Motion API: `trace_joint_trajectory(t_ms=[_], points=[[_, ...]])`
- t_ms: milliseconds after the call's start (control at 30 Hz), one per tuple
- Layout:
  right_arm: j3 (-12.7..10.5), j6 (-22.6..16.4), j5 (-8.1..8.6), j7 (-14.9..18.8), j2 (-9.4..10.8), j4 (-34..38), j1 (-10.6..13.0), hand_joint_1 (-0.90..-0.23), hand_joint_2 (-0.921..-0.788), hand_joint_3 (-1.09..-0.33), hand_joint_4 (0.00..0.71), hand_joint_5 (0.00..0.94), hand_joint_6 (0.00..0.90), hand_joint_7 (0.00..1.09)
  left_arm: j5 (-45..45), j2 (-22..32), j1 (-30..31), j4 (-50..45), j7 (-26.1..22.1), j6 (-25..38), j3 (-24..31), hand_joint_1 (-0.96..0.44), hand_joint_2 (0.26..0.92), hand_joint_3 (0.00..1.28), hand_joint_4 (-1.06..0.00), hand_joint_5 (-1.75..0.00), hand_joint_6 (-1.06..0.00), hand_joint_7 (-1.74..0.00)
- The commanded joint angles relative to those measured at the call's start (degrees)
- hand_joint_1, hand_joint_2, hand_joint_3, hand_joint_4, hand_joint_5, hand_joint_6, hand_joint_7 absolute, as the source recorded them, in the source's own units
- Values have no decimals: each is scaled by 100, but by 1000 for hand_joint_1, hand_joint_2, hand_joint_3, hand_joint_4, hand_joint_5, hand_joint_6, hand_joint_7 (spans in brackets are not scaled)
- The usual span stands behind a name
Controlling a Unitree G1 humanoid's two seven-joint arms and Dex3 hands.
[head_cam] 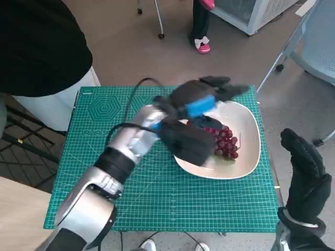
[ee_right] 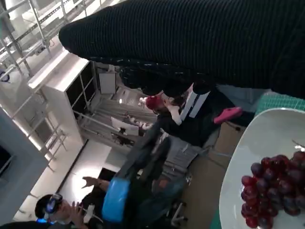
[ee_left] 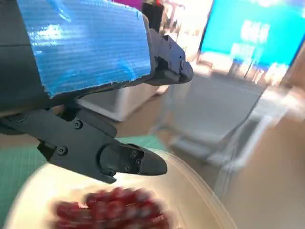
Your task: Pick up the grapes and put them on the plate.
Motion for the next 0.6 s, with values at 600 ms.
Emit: trace_joint_trajectory(t_ms=[600], points=[[205, 281, 249, 232, -54, 169, -134, -618, -921, -856, 457, 5, 190, 208, -4538, -292, 1447, -335, -3776, 709, 3058, -603, 921, 412, -48, 0, -153, 0]])
